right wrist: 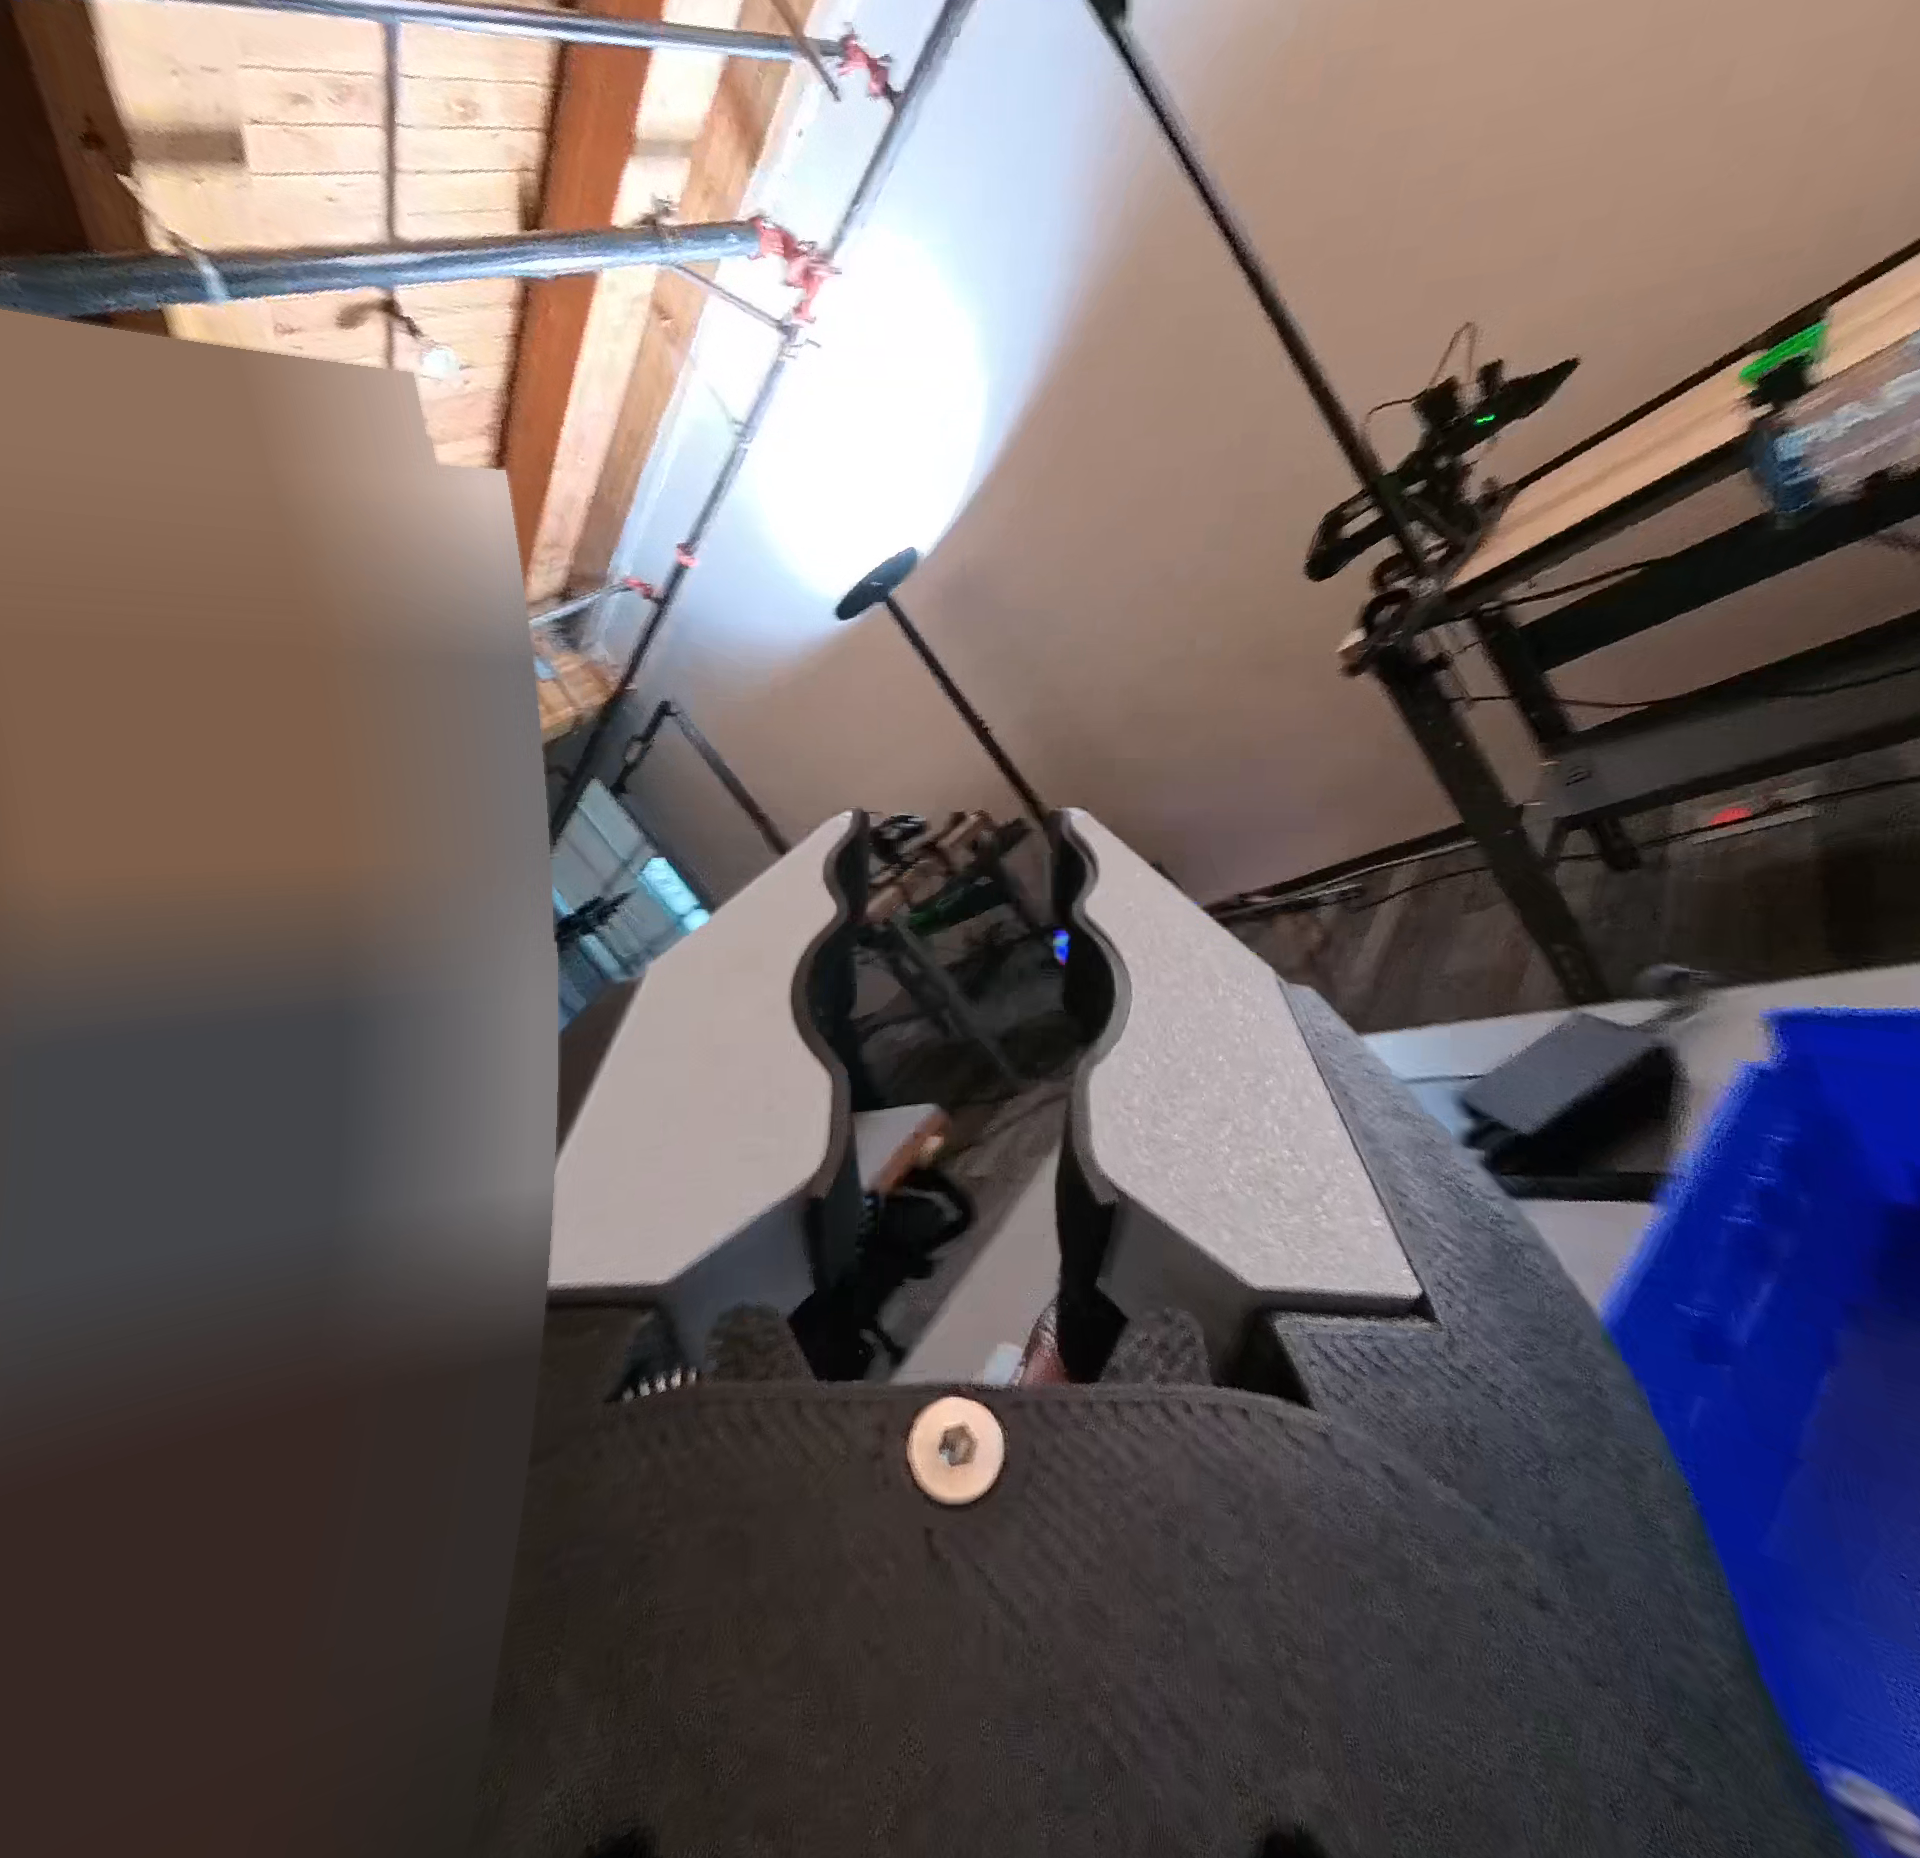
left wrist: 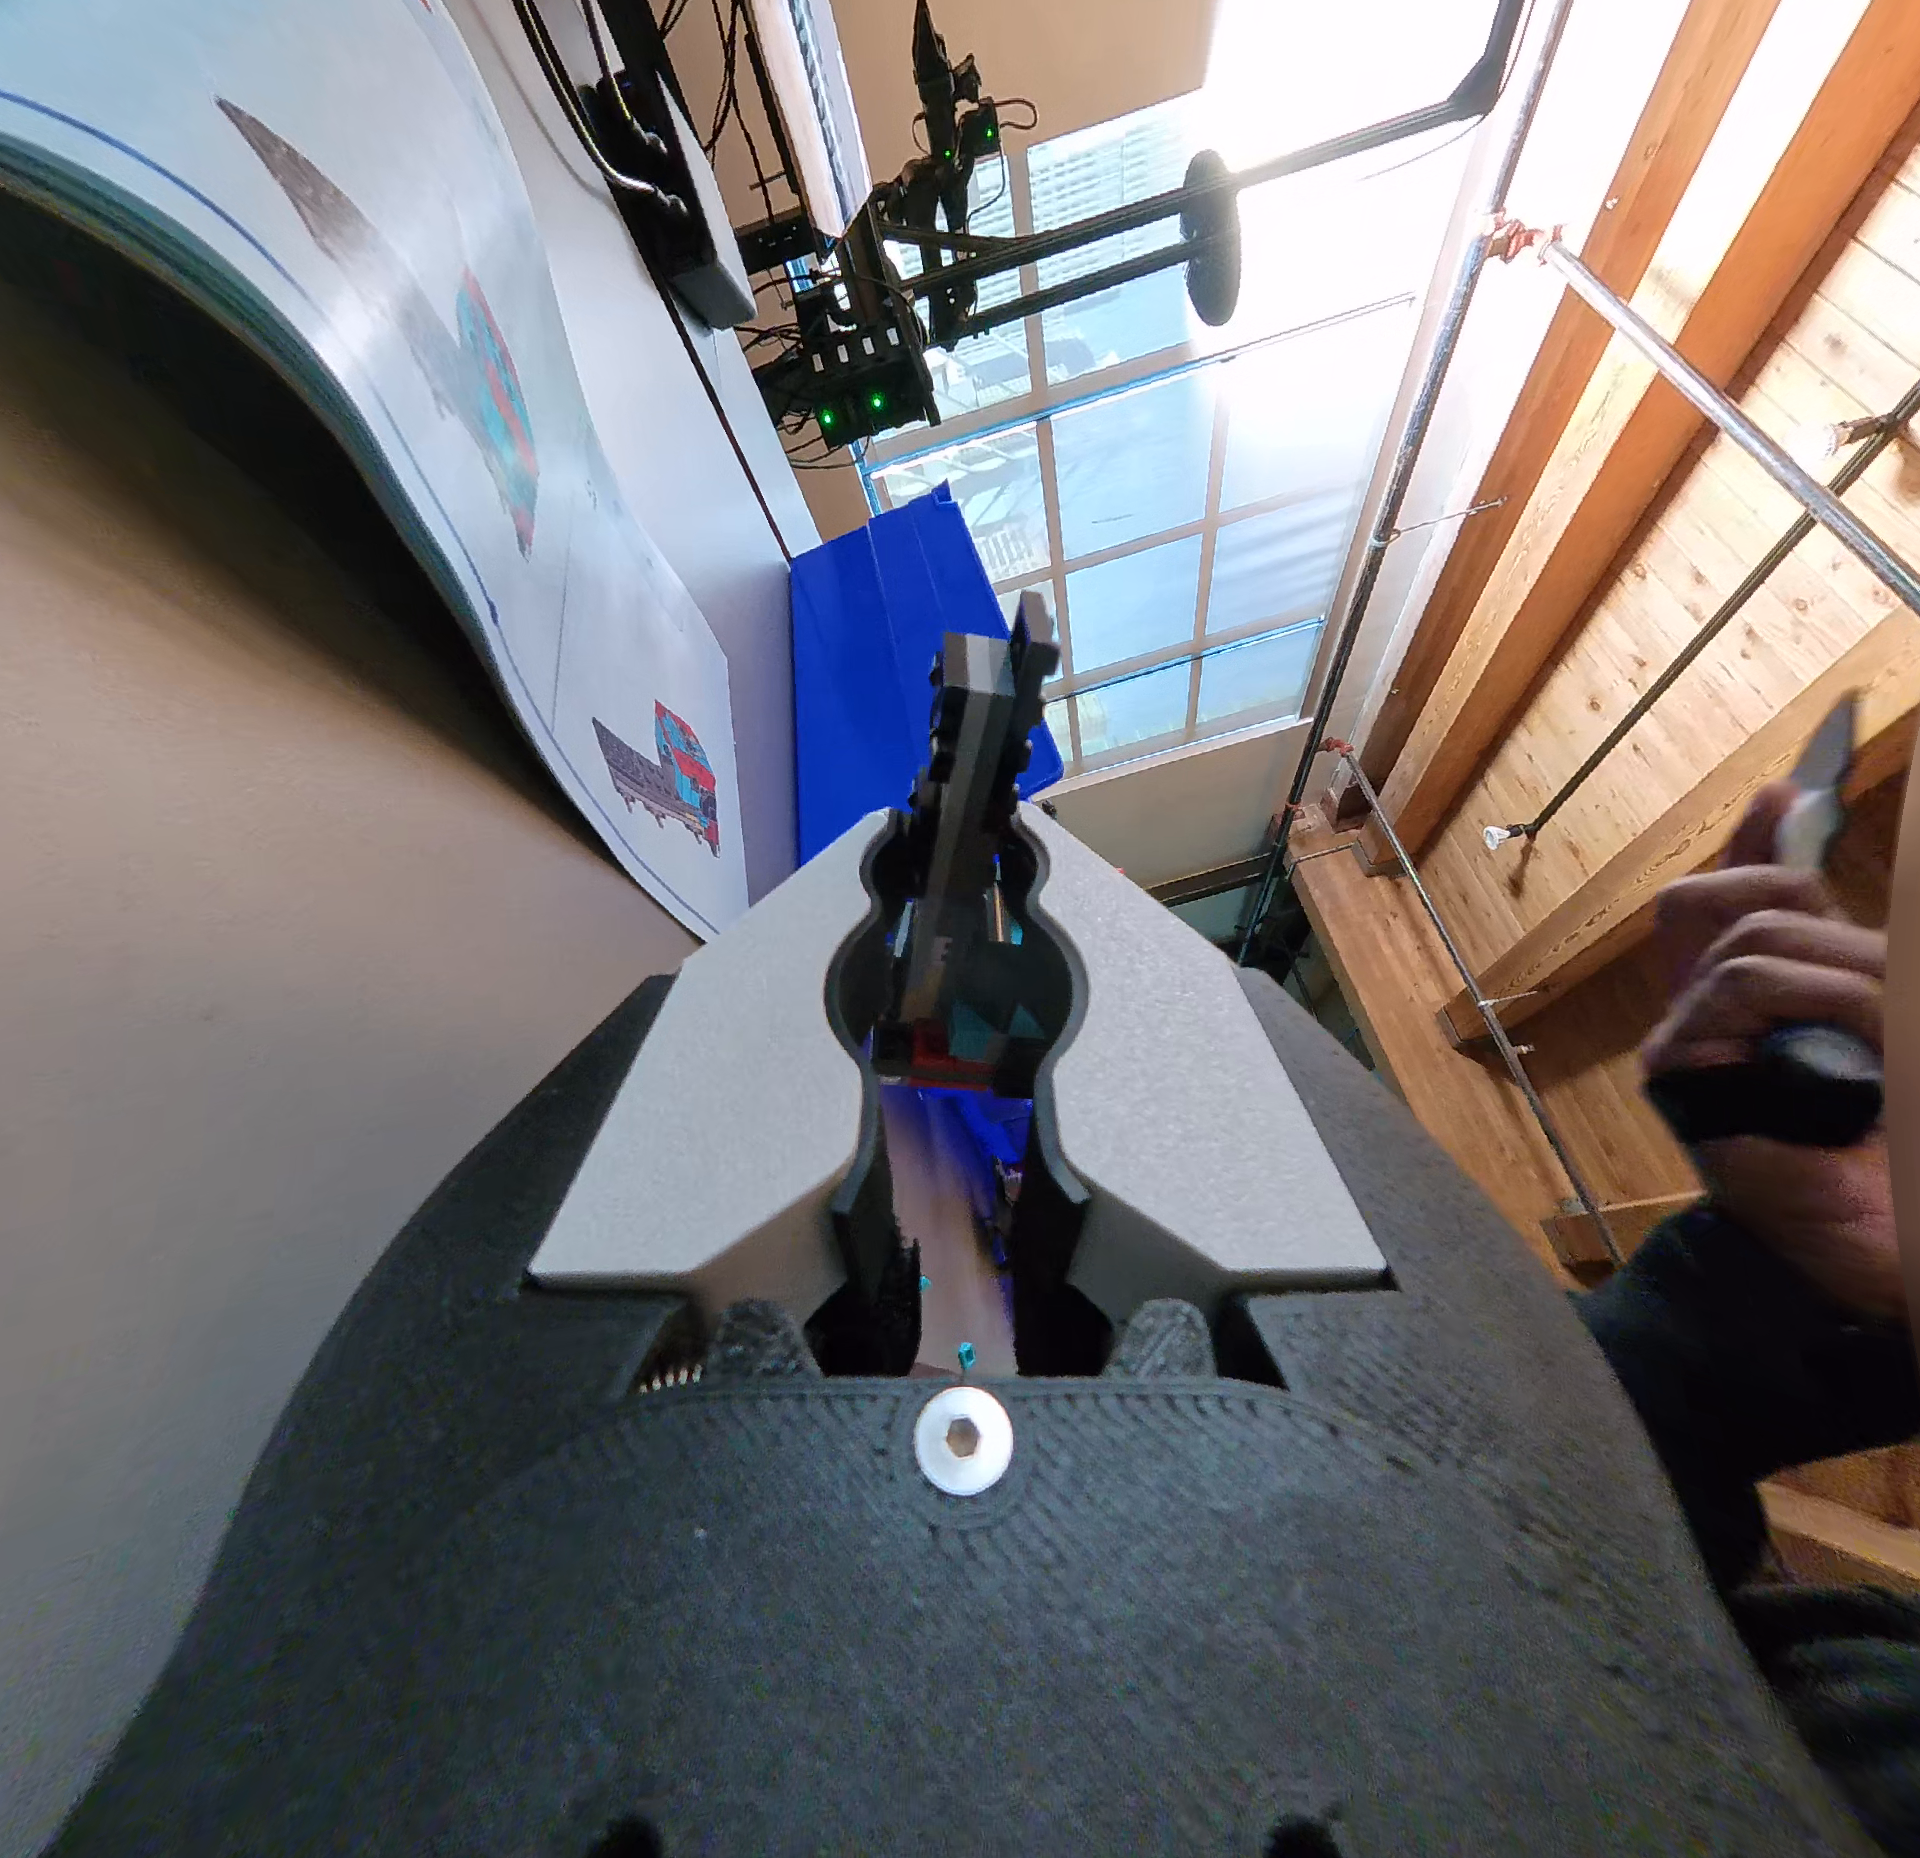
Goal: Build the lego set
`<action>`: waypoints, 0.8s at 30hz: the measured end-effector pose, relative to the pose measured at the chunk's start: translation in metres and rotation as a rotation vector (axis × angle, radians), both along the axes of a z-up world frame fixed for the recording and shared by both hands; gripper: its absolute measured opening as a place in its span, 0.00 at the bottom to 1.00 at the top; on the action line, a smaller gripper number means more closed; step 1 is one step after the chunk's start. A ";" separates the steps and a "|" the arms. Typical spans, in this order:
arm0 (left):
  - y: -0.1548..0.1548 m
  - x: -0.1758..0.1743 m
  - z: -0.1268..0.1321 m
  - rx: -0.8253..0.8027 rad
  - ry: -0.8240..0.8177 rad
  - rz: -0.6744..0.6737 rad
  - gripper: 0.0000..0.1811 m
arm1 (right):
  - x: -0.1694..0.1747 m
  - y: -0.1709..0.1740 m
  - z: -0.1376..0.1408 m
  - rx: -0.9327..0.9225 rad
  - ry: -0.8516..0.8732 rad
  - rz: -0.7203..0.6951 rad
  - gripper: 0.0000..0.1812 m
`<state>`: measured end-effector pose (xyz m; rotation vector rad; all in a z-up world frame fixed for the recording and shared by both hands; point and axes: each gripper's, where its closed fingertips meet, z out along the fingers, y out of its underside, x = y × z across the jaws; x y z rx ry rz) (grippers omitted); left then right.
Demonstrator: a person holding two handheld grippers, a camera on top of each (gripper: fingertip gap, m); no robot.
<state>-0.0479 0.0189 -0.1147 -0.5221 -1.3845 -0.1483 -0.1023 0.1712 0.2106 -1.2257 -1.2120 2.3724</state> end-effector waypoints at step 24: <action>0.005 -0.010 -0.017 -0.075 -0.110 -0.008 0.10 | 0.037 0.112 -0.300 0.411 -0.502 0.129 0.18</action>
